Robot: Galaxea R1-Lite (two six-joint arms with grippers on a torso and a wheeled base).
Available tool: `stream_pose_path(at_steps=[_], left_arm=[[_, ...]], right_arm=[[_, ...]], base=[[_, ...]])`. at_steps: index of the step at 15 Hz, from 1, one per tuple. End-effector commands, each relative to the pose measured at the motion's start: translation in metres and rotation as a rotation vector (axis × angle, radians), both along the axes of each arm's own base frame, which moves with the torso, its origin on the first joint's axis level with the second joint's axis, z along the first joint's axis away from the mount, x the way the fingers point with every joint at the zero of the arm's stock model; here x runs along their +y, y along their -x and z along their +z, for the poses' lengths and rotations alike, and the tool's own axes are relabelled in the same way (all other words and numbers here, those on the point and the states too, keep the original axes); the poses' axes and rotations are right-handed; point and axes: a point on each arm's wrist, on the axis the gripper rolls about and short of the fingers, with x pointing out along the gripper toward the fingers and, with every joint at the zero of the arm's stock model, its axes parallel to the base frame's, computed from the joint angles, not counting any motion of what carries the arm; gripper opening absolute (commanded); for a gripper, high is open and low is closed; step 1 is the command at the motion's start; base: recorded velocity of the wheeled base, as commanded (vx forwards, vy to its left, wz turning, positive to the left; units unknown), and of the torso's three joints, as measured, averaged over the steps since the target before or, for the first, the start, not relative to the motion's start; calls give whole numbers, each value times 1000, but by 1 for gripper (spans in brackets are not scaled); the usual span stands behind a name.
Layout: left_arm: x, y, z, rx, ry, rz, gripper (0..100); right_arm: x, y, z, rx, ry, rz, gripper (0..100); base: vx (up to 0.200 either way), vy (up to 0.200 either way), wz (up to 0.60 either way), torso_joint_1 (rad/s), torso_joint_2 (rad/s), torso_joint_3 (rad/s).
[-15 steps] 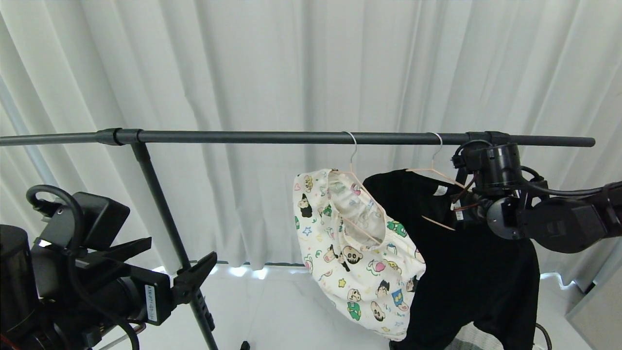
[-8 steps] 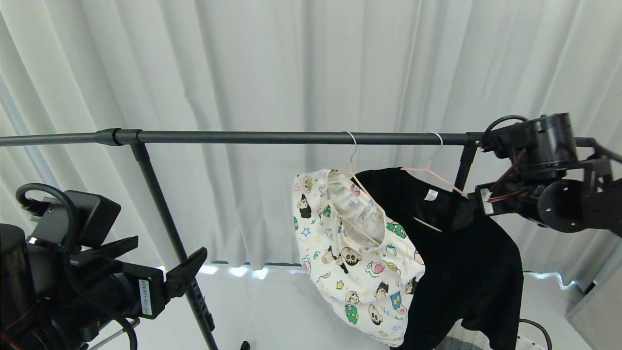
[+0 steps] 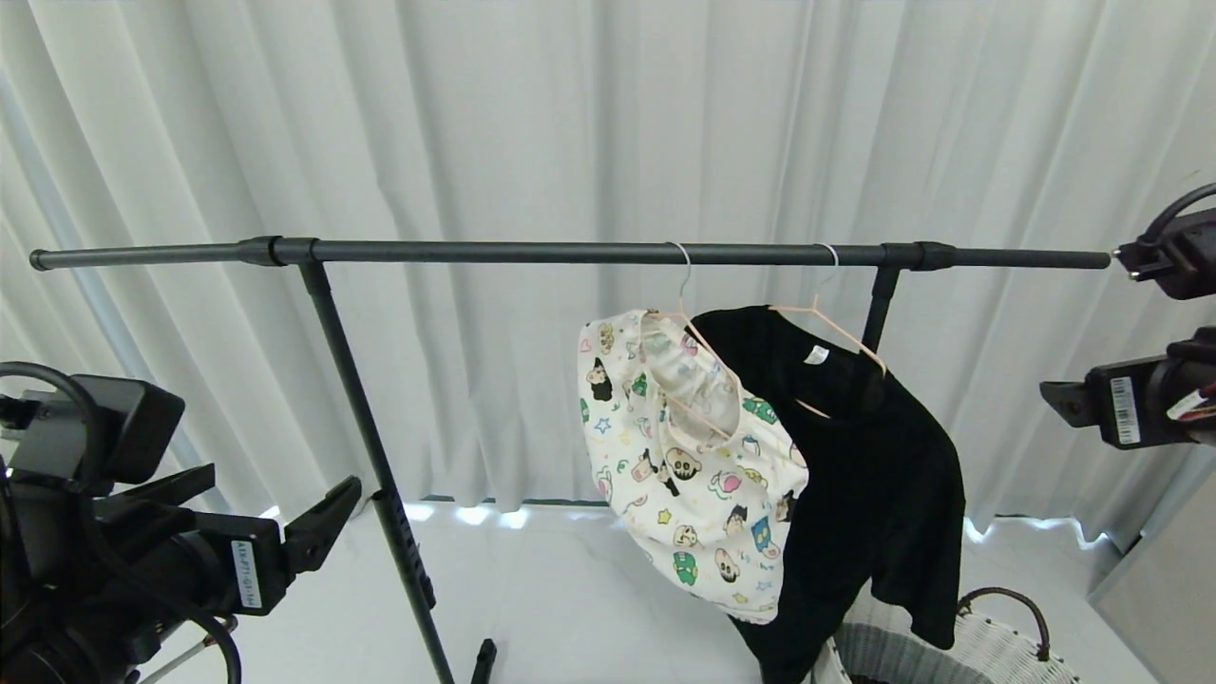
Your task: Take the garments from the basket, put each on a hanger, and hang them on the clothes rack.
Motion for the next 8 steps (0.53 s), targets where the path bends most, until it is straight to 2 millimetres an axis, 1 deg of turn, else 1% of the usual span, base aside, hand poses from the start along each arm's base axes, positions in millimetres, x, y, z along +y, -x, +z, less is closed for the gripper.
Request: stream_pose_path(at_steps=[1,4,6,8], left_arm=[[9,7,6,-44,9,36,100],[23,18,9,-88,-37,85,100],[29,27,4,-92,-38,103,100],[31,32,0,-95,-37,103,100]], right_arm=[[-14,16,2,-31,-5,-37,100],[-27,27,-5,-17,21,-70,100],[-32,37,-10,-17,28,-71,100],[-36,42,-13,-12,36,-82,100]], base=[[-200,0,0,2,-2,2],[-200,0,0,1,2,1],[-200,0,0,5,0,2],[-200,0,0,-5,5,5]])
